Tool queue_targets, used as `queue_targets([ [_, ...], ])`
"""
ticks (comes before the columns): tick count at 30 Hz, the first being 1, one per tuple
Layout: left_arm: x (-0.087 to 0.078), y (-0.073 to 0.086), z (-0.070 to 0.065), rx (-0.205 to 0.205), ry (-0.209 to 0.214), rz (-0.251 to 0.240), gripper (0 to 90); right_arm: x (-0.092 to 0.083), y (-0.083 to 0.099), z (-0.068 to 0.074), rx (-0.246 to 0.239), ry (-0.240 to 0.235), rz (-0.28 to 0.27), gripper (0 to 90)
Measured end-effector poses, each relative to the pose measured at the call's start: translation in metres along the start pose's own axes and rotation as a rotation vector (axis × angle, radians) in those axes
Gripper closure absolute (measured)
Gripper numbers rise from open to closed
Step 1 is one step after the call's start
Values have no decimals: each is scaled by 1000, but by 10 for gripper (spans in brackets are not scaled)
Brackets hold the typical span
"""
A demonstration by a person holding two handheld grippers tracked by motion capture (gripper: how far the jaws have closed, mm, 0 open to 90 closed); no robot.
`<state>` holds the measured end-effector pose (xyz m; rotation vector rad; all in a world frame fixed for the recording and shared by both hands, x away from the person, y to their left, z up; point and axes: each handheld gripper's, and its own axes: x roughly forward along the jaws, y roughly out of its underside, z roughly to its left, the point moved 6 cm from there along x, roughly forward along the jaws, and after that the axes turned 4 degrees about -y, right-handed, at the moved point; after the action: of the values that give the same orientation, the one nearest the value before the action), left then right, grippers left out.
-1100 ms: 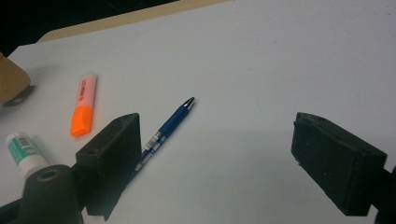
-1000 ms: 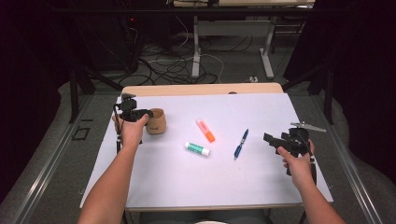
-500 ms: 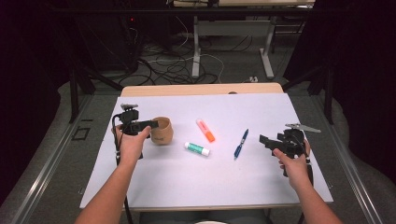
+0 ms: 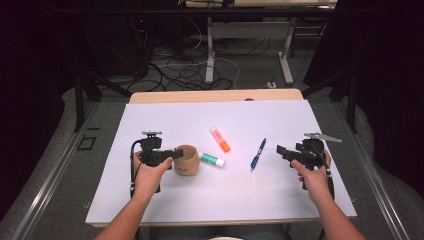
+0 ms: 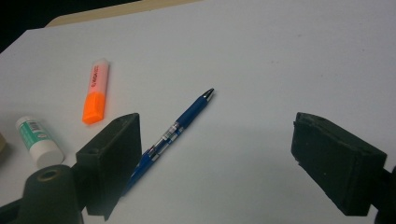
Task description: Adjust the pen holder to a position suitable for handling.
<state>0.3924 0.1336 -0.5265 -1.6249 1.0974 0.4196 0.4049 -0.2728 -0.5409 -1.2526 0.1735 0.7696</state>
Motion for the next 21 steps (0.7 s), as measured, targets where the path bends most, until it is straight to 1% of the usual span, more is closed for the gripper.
queue_targets([
  [1,0,2,-4,-1,4,0,555,0,0,0,-5,1,-1,157],
  [3,1,5,-9,22,11,5,555,0,0,0,-4,3,-1,157],
  [6,3,11,-17,33,15,-5,555,1,0,1,1,2,0,156],
  [7,3,13,-19,44,16,-1,555,1,1,1,2,1,1,157],
  [8,4,15,-21,37,18,-4,555,1,1,0,-2,1,1,156],
  [9,4,16,-23,41,19,-1,555,1,1,0,-8,0,3,157],
  [10,5,18,-23,51,12,0,555,1,1,0,-8,1,5,157],
  [12,5,21,-24,47,4,-1,555,1,1,1,-10,2,4,157],
  [13,5,23,-23,54,0,-5,555,1,1,1,-10,2,4,157],
  [14,5,24,-23,51,-4,-11,555,1,1,1,-11,0,3,157],
  [15,4,26,-23,56,-4,-13,555,1,1,2,-12,2,1,157],
  [16,4,27,-24,49,-2,-11,555,1,1,2,-12,2,1,157],
  [17,3,29,-23,64,-3,-14,555,1,2,2,-5,1,4,157],
  [18,3,31,-24,66,-3,-16,555,1,2,3,-5,-2,10,157],
  [21,2,37,-25,103,-6,-30,555,2,3,3,-6,1,9,157],
])
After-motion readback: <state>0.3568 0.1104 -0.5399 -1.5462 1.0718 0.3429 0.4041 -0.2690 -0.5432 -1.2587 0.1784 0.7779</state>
